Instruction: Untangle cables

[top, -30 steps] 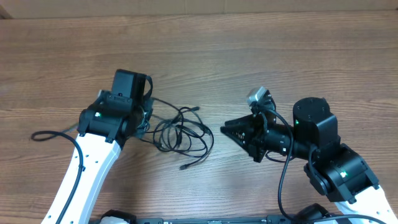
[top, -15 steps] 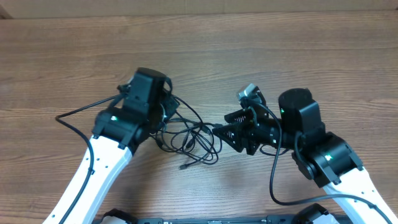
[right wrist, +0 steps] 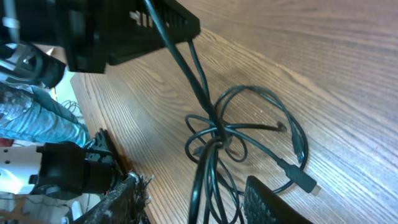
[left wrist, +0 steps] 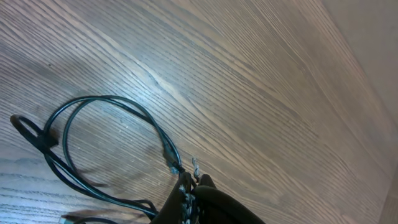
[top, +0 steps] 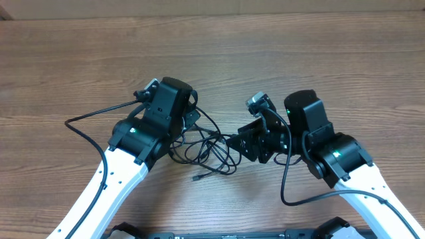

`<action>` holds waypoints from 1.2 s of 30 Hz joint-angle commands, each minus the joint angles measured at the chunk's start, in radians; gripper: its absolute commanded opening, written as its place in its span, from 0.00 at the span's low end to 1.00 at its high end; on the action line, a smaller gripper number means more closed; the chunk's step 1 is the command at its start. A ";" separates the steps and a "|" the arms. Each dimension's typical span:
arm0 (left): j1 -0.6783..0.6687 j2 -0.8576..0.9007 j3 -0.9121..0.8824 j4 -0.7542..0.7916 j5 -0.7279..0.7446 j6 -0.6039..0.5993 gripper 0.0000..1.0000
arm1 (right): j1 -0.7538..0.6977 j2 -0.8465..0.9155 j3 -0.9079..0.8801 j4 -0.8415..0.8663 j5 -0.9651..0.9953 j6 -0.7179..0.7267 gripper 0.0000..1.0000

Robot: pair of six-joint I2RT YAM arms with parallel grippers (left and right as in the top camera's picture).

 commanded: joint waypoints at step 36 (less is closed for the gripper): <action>-0.073 0.035 0.015 0.068 0.068 -0.037 0.04 | 0.031 0.136 -0.001 -0.010 0.076 -0.004 0.26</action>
